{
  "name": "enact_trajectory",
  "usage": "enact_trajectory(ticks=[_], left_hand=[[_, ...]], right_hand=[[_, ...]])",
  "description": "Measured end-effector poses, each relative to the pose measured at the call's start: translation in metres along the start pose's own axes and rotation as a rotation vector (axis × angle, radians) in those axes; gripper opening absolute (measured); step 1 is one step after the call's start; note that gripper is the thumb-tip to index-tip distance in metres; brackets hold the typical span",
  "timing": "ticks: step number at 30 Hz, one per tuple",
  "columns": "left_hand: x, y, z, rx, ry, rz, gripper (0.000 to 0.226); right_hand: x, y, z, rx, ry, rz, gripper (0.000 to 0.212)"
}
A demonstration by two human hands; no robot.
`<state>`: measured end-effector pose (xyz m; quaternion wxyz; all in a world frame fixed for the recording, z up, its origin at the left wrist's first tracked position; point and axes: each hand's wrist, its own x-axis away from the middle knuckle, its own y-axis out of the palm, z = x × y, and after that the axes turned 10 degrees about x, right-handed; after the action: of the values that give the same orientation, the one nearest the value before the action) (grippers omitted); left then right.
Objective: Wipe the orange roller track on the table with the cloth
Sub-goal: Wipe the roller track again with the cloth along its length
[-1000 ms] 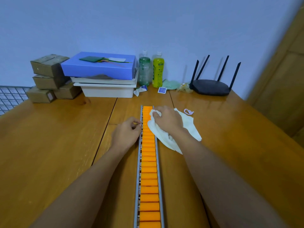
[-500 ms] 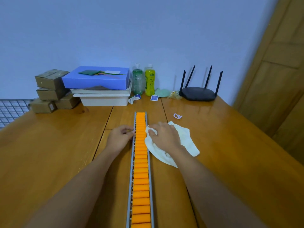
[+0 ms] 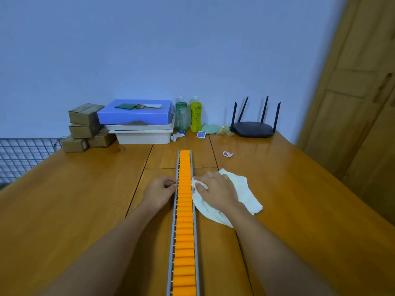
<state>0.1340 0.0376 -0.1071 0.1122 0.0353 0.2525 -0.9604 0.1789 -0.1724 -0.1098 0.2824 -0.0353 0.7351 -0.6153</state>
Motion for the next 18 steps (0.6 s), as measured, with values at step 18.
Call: enact_trajectory(ticks=[18], left_hand=[[0.094, 0.001, 0.018, -0.086, 0.033, 0.033, 0.022]], right_hand=[[0.094, -0.041, -0.028, 0.004, -0.121, 0.025, 0.038]])
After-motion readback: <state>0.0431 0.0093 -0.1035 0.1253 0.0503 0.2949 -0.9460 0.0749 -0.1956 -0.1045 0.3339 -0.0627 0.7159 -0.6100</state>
